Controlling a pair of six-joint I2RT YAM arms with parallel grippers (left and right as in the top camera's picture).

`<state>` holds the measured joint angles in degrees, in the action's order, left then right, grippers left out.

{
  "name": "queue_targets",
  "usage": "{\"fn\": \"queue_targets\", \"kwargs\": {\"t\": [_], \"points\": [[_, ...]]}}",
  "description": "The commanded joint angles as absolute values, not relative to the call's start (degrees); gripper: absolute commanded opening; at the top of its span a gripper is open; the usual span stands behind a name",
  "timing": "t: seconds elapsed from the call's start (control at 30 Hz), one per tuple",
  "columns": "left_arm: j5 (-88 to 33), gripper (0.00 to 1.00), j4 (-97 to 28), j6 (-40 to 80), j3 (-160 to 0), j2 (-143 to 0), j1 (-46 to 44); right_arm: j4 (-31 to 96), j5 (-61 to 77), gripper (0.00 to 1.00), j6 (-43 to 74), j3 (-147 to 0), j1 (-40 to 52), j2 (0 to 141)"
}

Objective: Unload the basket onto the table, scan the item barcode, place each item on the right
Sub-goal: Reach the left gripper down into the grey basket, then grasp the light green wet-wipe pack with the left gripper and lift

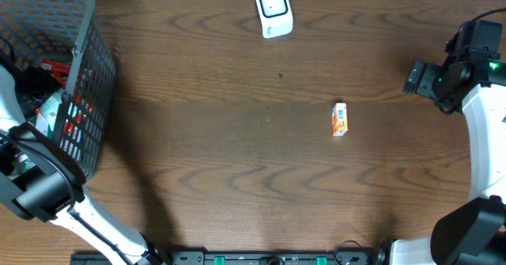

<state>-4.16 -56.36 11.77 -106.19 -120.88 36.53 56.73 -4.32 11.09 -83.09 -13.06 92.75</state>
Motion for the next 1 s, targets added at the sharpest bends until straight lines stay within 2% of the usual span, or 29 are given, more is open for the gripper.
{"fn": "queue_targets", "kwargs": {"t": [0.0, 0.47, 0.67, 0.8, 0.97], "points": [[-3.86, 0.74, -56.42, 11.66, -105.95, -121.23, 37.56, 56.77, -4.62, 0.99, 11.07, -83.57, -13.08, 92.6], [-4.1, 0.73, -55.79, 13.61, -105.8, -123.92, 38.06, 56.77, -4.64, 0.99, 11.07, -83.57, -13.08, 92.6], [-4.12, 0.63, -55.7, 13.63, -105.8, -125.19, 38.06, 56.77, -4.64, 0.99, 11.07, -83.57, -13.08, 92.6], [-4.12, 0.61, -55.59, 13.63, -105.67, -125.19, 38.06, 56.77, -4.62, 0.99, 11.07, -83.57, -13.08, 92.6], [-4.12, 0.54, -55.51, 13.63, -104.9, -125.19, 38.06, 56.77, -4.62, 0.99, 11.07, -83.57, -13.08, 92.6]]}}
